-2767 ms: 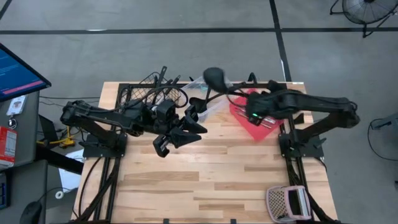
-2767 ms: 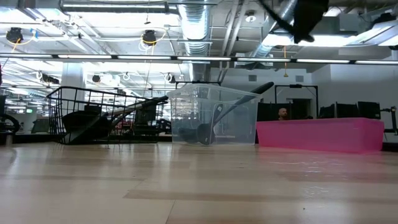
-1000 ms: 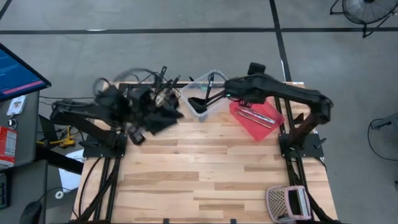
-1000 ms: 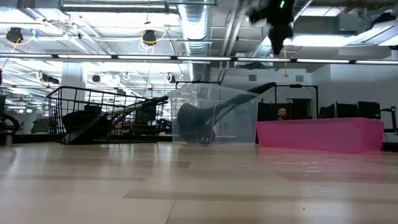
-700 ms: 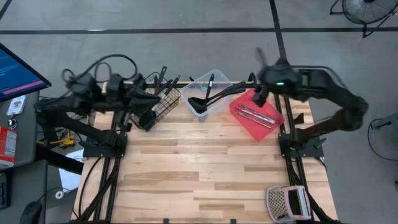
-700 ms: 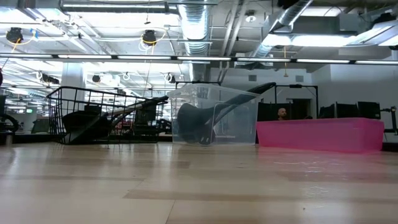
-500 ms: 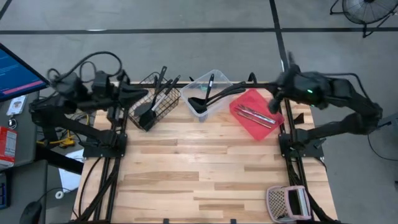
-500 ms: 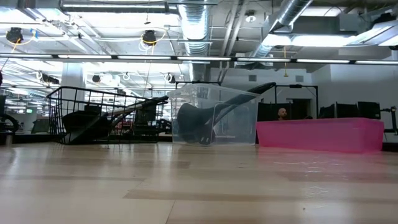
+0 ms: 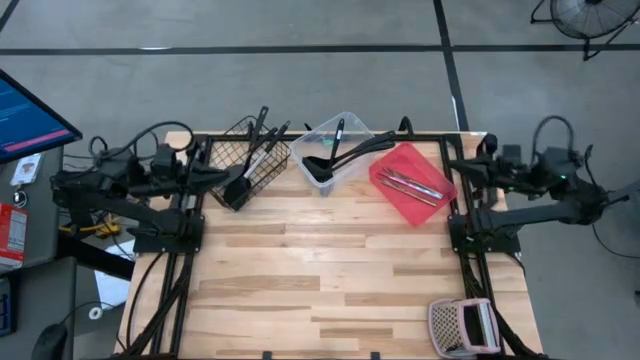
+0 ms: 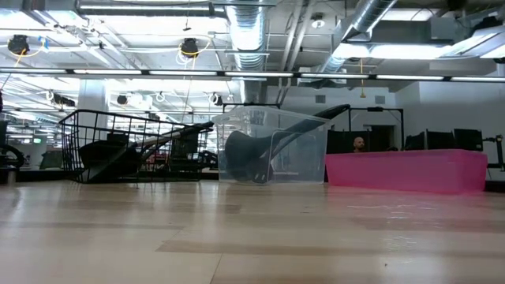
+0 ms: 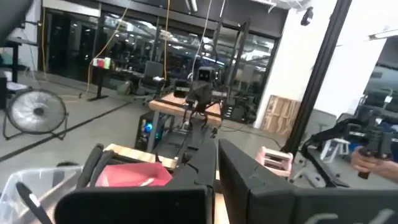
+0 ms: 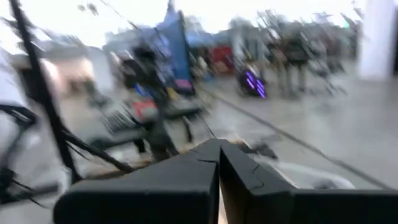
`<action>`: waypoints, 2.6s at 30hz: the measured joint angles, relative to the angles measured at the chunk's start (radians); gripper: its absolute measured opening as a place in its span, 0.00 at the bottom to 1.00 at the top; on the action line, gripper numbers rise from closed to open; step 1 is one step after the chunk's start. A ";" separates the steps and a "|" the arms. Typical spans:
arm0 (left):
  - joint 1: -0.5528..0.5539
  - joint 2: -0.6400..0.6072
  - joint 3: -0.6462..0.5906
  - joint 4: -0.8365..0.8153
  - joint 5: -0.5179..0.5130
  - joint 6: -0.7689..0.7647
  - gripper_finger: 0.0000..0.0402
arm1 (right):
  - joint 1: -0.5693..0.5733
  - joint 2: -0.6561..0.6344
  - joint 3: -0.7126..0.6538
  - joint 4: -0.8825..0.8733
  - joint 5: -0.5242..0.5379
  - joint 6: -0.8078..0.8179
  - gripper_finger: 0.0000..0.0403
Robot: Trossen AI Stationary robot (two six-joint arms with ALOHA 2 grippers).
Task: Pick & Place Kitchen Items
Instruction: Return to Home Position
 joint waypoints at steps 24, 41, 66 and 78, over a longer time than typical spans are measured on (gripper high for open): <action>0.000 -0.533 -0.566 0.160 0.032 -0.129 0.00 | 0.035 -0.254 -0.718 0.616 -0.219 0.140 0.00; 0.000 -0.539 -0.849 0.291 0.094 -0.171 0.00 | 0.033 -0.268 -0.836 0.654 -0.211 0.240 0.00; 0.000 -0.537 -0.874 0.253 0.145 -0.145 0.01 | 0.033 -0.254 -0.836 0.529 -0.184 0.285 0.05; 0.000 -0.536 -0.874 0.253 0.145 -0.145 0.01 | 0.033 -0.254 -0.837 0.529 -0.184 0.284 0.05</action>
